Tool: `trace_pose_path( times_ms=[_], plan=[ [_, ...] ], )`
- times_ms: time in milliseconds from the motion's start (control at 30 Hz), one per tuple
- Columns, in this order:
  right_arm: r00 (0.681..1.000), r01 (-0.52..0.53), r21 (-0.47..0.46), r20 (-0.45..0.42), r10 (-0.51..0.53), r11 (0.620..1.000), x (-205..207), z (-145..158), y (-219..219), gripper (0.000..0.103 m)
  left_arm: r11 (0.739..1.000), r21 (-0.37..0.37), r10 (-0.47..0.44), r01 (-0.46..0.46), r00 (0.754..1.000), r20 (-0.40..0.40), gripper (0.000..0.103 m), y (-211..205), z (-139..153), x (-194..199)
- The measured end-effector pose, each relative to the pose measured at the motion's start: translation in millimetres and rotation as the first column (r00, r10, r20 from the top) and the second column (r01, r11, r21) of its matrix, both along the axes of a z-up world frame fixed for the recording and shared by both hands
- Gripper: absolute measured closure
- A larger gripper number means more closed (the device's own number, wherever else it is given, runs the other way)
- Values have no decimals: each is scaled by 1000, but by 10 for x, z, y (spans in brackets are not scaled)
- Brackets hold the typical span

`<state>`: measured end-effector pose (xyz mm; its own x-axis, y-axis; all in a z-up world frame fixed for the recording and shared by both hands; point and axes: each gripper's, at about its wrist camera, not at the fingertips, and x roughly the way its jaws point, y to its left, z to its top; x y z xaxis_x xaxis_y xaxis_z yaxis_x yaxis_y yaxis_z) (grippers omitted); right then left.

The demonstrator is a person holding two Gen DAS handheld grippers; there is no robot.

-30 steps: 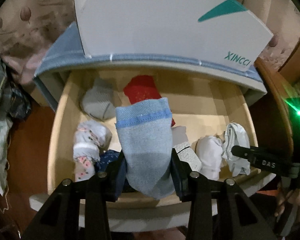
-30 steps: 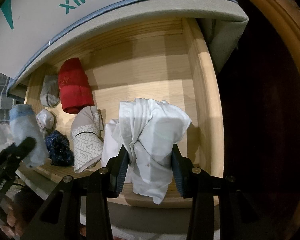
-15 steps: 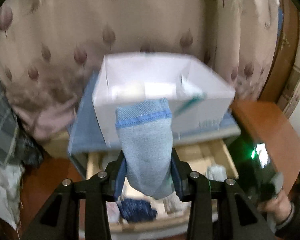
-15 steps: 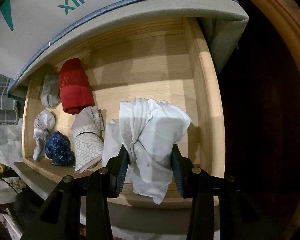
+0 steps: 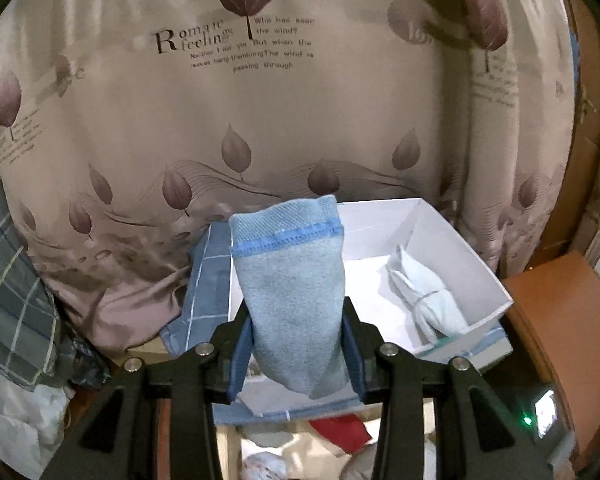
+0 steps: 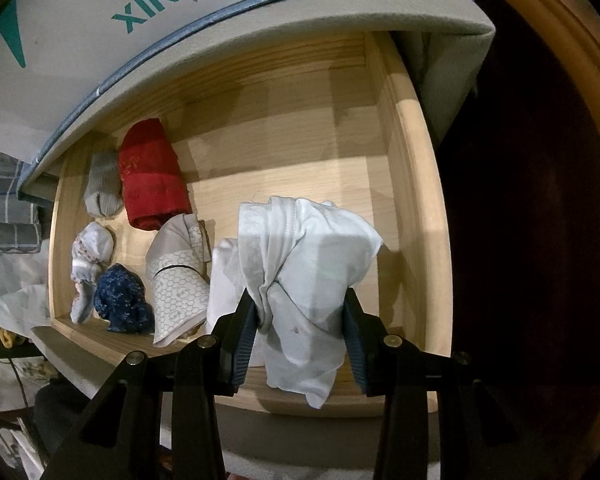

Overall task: Take underwear out of drawer
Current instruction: 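Lift the light blue underwear into the white box and open the left gripper, then move the left gripper back over the drawer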

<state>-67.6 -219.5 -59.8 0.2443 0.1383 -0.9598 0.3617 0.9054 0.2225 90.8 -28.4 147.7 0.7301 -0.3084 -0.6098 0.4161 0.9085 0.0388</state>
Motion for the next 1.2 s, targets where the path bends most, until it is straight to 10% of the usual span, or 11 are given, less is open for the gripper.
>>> trace_pose_path(
  times_ms=[333, 733, 1200],
  plan=[
    [1000, 3, 12, 0, -3, 1000, -1, -10, -27, 65, 994, 106, 16, 0, 988, -154, 62, -249, -423, 481],
    [1000, 14, 25, 2, -14, 1000, 1, -10, -28, 65, 982, 188, 53, -22, 985, -162, 56, -297, -628, 543],
    [1000, 9, 21, 9, -9, 1000, 6, -5, -29, 65, 999, 35, 41, -33, 971, -234, 48, 23, -494, 430]
  ],
)
